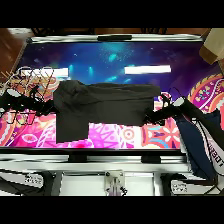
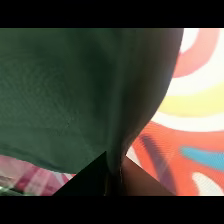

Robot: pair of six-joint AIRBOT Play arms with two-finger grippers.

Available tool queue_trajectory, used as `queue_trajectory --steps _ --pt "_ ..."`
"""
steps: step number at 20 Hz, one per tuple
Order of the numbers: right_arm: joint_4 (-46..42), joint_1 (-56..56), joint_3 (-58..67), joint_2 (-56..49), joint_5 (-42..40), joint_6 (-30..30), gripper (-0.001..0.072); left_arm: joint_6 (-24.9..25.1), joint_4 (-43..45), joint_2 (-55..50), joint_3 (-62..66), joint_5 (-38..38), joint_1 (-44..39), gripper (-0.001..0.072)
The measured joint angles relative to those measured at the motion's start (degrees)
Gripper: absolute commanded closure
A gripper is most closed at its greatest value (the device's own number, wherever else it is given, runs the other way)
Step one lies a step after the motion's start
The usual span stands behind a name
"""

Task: Fold the shirts.

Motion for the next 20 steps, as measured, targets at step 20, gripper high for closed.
queue_trajectory --steps 20 --pt "-18.95 1.6 52.48 47.36 -5.07 2.6 0.0637 -12.76 -0.9 58.23 42.1 21.27 -0.13 0.0668"
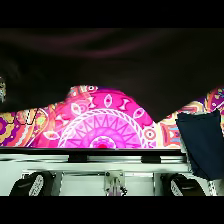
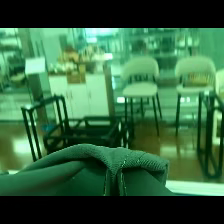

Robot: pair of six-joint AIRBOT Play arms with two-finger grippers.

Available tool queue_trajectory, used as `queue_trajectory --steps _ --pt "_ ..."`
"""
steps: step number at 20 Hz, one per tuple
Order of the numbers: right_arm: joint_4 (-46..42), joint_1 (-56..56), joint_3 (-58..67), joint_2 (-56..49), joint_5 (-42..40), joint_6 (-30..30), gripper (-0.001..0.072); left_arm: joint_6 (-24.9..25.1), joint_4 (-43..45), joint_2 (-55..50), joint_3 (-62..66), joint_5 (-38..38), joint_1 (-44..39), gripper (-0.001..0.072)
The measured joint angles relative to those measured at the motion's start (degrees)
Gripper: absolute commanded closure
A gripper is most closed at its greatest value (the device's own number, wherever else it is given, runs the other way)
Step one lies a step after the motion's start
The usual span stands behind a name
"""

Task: Fold the shirts.

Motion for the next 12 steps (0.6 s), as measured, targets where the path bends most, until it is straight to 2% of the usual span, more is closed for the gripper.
queue_trajectory --steps 2,5,9,12 --pt "-0.87 0.0 0.48 0.28 0.61 0.5 0.0637 -0.76 1.36 0.33 0.39 -1.88 0.0 0.0667" --pt "-2.16 0.0 0.76 -2.05 4.5 0.81 0.0636 -0.66 3.65 -1.79 0.24 -8.83 0.0 0.0667" --pt "-3.87 0.0 -0.87 -9.92 14.84 1.68 0.0636 4.31 5.05 -7.67 -4.04 -21.75 0.0 0.0666" --pt "-4.24 0.09 -5.84 -17.92 19.54 3.61 0.0636 5.95 5.29 -13.77 -12.26 -27.56 -0.46 0.0667"
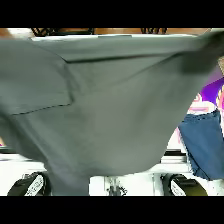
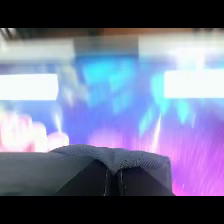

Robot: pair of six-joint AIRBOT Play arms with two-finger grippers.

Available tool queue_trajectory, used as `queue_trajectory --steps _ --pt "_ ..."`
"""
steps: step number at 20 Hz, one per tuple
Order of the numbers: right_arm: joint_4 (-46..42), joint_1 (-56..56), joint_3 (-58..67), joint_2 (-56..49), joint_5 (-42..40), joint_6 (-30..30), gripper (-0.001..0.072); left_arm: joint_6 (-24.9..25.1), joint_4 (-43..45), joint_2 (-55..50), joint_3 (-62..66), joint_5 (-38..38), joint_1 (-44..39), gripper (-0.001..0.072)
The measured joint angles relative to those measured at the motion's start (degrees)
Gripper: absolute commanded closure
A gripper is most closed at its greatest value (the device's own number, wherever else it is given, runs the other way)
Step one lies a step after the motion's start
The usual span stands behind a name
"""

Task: Fold the shirts.

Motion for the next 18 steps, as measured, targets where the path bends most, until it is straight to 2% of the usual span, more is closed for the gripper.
queue_trajectory --steps 3,6,10,15,18 --pt "0.46 0.11 -5.6 -9.25 0.15 1.49 0.0636 1.18 0.13 -7.21 -9.27 -0.02 -1.31 0.0667" --pt "2.54 0.13 -8.35 -19.37 -3.5 1.75 0.0636 1.92 0.2 -16.44 -14.97 4.96 -3.56 0.0667" --pt "4.33 0.13 -9.51 -28.85 -12.98 1.68 0.0636 2.32 -0.13 -27.69 -17.42 17.49 -8.48 0.0667" --pt "2.67 0.11 -9.88 -35.71 -28.04 1.66 0.0636 2.43 -0.35 -38.05 -18.18 35.23 -13.55 0.0667" --pt "1.9 0.13 -9.9 -38.73 -32.06 1.73 0.0636 2.34 -0.31 -41.75 -18.29 40.48 -14.75 0.0667"
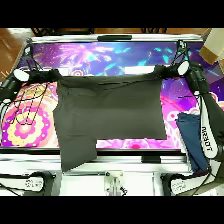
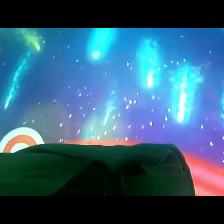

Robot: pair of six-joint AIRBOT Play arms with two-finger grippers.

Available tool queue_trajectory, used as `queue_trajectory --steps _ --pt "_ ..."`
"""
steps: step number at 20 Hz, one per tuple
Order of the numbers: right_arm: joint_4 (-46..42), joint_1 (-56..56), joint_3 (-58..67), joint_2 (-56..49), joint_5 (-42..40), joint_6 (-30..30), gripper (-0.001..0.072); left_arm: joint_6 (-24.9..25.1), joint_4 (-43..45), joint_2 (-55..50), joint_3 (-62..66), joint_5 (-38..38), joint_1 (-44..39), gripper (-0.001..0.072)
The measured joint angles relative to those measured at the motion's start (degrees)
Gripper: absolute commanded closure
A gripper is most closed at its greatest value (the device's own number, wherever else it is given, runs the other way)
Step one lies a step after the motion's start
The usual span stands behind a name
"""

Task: Fold the shirts.

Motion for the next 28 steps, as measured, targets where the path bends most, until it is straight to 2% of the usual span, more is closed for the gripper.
queue_trajectory --steps 2,10,14,24,28 --pt "-0.59 0.0 -0.07 -1.2 1.44 -0.37 0.0636 -0.04 0.44 -0.92 -0.04 -0.44 0.39 0.0666" --pt "-2.69 0.35 -0.63 -3.23 19.26 -2.51 0.0636 -2.16 0.96 -2.25 -4.72 -18.69 2.45 0.0667" --pt "-2.43 0.39 -2.86 -3.52 24.24 -2.32 0.0635 -2.64 1.6 -2.4 -7.21 -22.75 2.95 0.0667" --pt "-2.58 0.35 -4.85 -3.58 23.3 -2.86 0.0634 -1.97 2.27 -2.47 -7.93 -25.05 5.84 0.0667" --pt "-2.54 0.09 -4.87 -3.5 21.97 -3.32 0.0607 -1.84 2.36 -2.47 -7.82 -25.2 6.1 0.066"
